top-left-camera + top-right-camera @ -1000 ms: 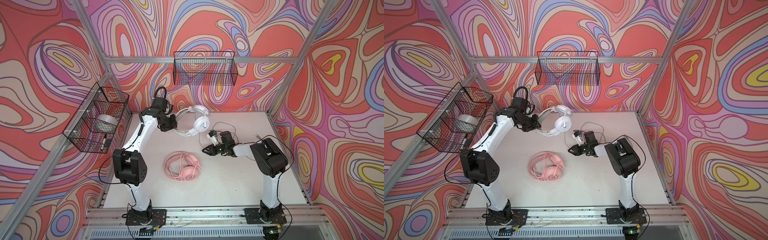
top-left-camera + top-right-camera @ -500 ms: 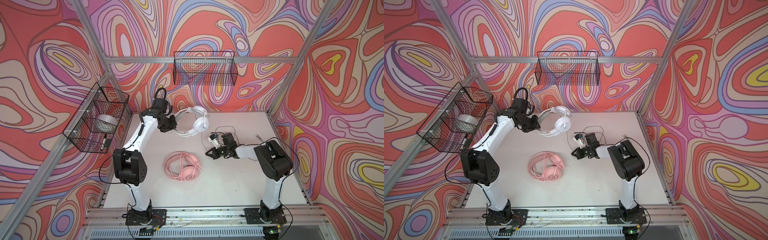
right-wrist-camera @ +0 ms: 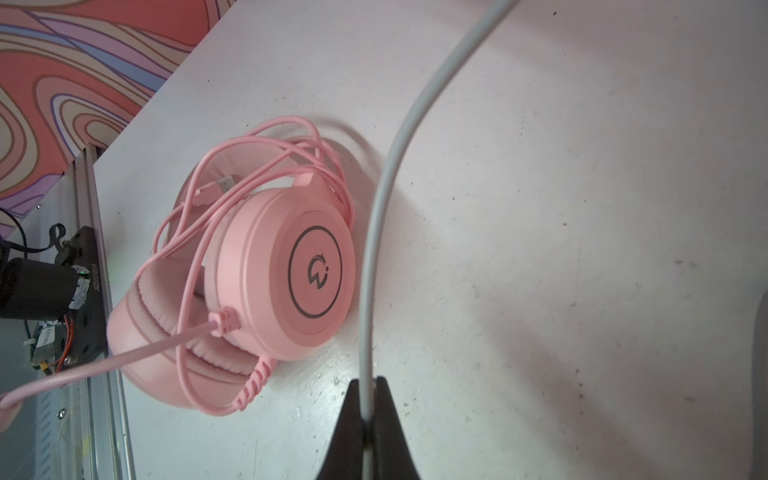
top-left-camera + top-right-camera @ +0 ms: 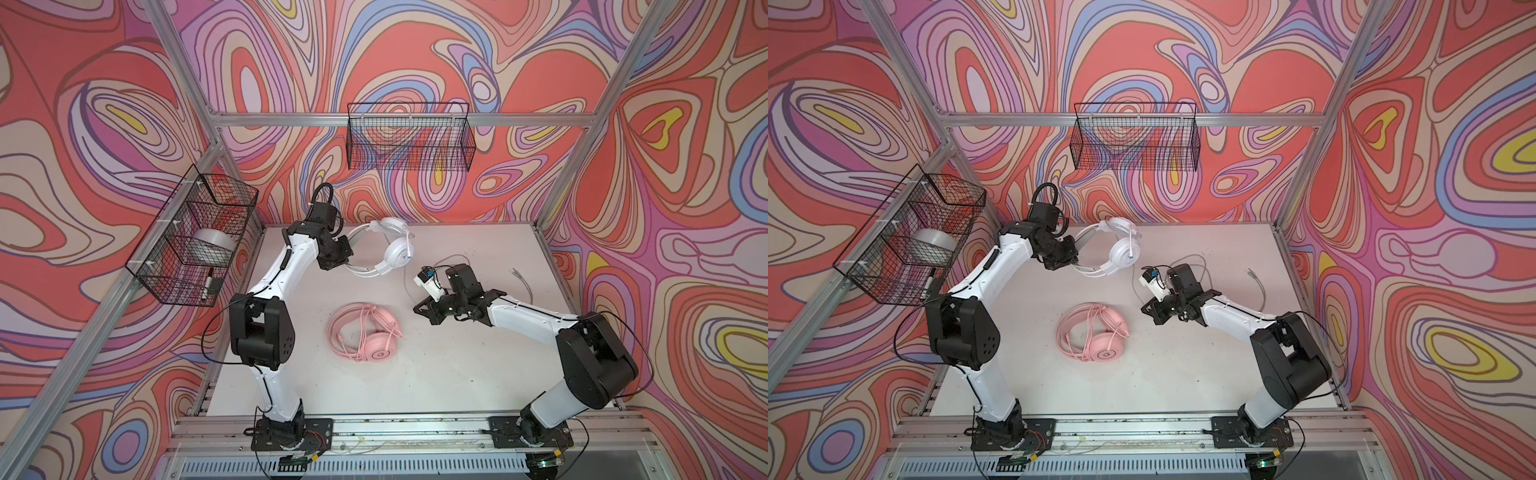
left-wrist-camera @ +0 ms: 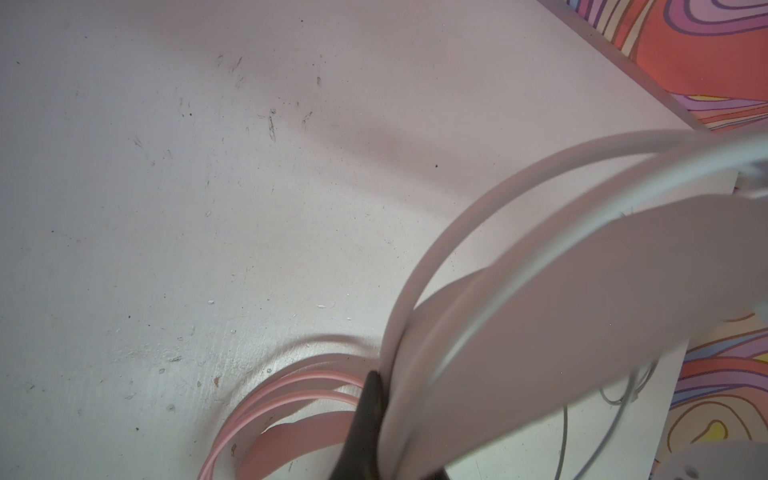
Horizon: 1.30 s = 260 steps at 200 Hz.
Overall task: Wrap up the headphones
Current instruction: 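Lift the grey cable with the right gripper toward the white headset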
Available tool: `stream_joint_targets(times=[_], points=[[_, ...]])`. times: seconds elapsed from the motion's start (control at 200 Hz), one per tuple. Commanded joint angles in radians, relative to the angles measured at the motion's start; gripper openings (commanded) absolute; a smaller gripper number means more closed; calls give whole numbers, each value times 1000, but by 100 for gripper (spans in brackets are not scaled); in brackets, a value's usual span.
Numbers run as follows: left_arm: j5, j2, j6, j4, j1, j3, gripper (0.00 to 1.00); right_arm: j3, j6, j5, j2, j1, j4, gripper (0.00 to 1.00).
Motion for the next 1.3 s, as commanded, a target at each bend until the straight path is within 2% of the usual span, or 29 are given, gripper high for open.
stream_joint_targets(times=[0.0,0.281,0.601,0.942,1.297], points=[[-25,0,-33,28,4,-9,0,15,-46,46,-65,9,-105,0],[-38,-1,-68,50,4,-33,0,35,-132,107,-139,75,-261,0],[-34,3,-73,50,-2,-24,0,132,-174,199,-66,166,-367,0],[-175,40,-30,-38,-79,16,0,332,-315,237,6,204,-560,0],[-376,132,57,-198,-171,180,0,535,-395,303,47,204,-773,0]])
